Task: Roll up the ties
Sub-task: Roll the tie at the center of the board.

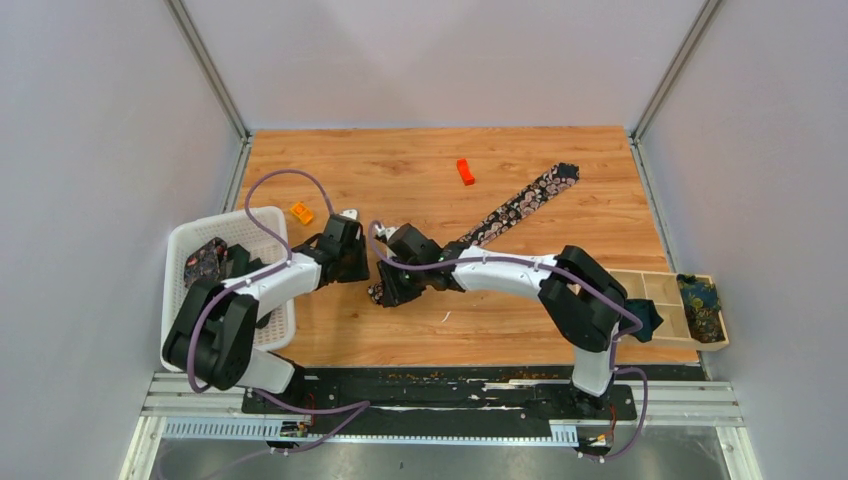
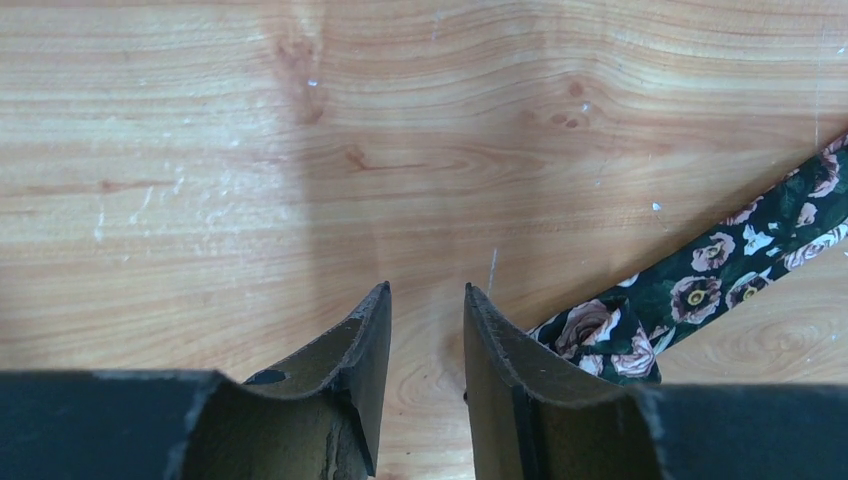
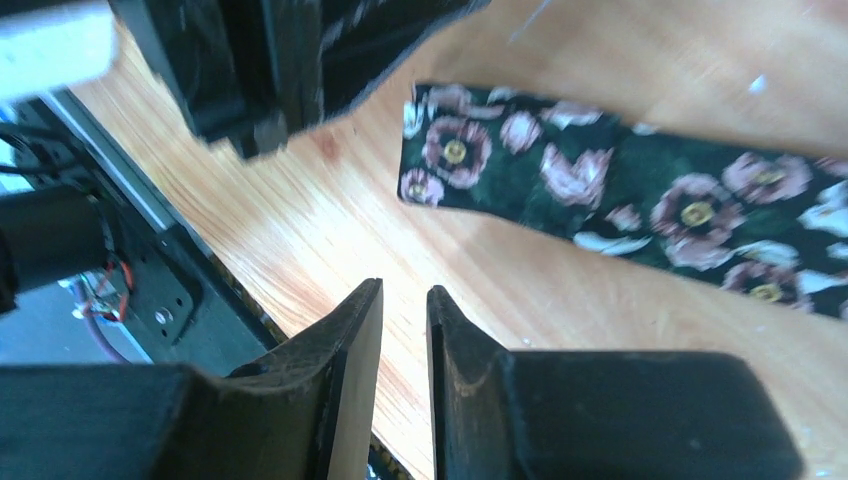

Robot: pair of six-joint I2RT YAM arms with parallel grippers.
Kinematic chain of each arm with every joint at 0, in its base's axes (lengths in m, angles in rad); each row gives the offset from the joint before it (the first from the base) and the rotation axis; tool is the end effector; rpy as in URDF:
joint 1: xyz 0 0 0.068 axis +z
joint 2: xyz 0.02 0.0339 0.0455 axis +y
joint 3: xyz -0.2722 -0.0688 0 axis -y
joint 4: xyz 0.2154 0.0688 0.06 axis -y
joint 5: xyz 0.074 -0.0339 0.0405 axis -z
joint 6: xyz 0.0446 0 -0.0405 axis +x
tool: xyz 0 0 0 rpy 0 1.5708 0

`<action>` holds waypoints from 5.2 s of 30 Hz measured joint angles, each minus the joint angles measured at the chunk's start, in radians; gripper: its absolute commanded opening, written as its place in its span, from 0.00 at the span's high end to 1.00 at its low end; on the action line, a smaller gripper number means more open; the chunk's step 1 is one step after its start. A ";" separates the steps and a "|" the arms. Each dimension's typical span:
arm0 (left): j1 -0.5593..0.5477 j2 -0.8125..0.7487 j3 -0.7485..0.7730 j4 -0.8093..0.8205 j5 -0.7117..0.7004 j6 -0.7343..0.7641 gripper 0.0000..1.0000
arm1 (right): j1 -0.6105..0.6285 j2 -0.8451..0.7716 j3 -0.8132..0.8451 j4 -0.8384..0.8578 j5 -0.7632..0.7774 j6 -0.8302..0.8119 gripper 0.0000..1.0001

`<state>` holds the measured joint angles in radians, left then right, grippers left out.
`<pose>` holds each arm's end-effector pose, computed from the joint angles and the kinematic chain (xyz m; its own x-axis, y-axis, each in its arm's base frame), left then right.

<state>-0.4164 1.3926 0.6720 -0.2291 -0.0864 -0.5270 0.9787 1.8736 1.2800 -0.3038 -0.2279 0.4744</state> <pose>0.2230 -0.0944 0.1880 -0.8224 -0.1842 -0.5383 -0.0655 0.9705 -0.2320 0.2074 0.3264 0.2108 -0.7933 -0.3821 -0.4741 -0.5897 0.6759 0.4420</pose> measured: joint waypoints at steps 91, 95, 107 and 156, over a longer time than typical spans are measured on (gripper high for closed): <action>0.031 -0.491 -0.281 -0.043 0.295 -0.169 0.34 | -0.110 0.134 0.066 0.001 -0.029 -0.087 0.84; 0.027 -0.473 -0.303 0.007 0.302 -0.206 0.36 | -0.110 0.135 0.058 0.019 -0.037 -0.086 0.84; 0.014 -0.391 -0.388 0.203 0.299 -0.386 0.39 | -0.120 0.135 0.026 0.074 -0.060 -0.083 0.84; -0.022 -0.561 -0.312 -0.147 0.151 -0.375 1.00 | 0.004 0.030 0.032 0.053 -0.032 -0.049 0.82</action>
<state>-0.4381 0.8318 0.3599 -0.3759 0.0647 -0.9016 0.9825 1.9038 1.3117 -0.2512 -0.2600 0.4255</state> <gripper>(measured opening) 0.018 0.198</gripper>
